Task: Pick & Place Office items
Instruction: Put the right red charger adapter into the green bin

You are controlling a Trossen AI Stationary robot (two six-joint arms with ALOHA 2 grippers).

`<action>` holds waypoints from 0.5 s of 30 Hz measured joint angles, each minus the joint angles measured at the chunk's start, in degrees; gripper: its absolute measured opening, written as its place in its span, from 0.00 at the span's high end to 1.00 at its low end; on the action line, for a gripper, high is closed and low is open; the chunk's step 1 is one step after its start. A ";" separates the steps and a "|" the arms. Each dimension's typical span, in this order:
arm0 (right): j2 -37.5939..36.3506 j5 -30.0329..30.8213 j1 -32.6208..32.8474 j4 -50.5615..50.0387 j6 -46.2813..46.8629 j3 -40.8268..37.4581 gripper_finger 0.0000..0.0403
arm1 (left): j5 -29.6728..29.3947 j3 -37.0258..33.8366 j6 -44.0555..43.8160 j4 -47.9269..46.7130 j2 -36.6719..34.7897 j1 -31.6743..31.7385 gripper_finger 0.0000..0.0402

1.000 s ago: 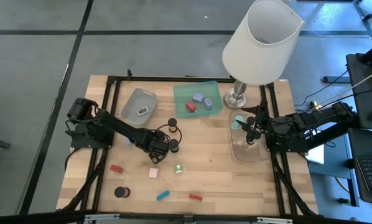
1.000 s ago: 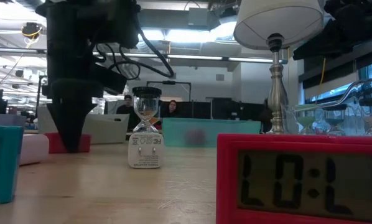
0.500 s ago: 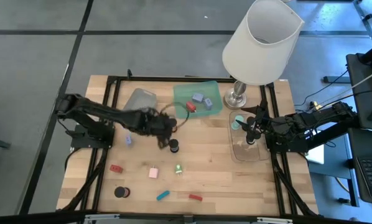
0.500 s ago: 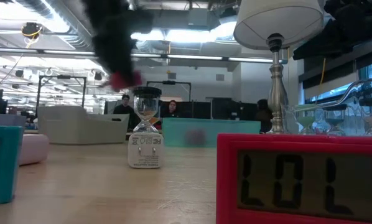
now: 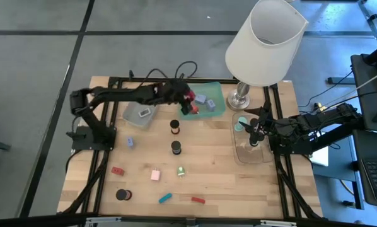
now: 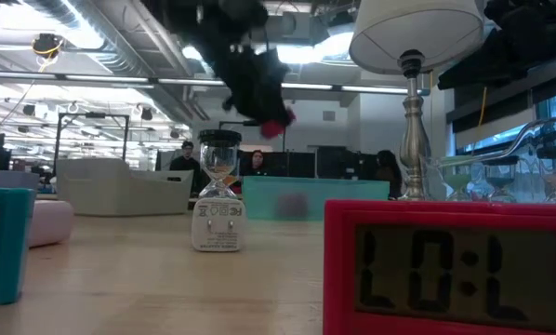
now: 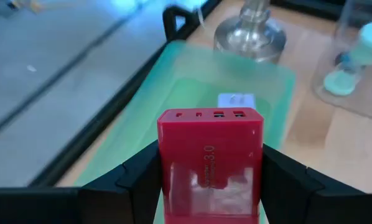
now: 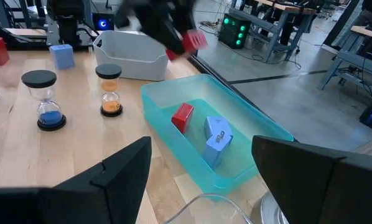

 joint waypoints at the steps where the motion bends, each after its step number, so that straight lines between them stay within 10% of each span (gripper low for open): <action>1: 0.00 0.04 0.00 0.02 0.00 0.00 0.30 | 1.87 0.00 0.02 0.82 1.33 1.39 0.48; 15: 0.00 0.02 0.00 0.00 0.00 0.00 0.30 | 7.87 -0.02 0.02 9.74 14.31 9.73 0.47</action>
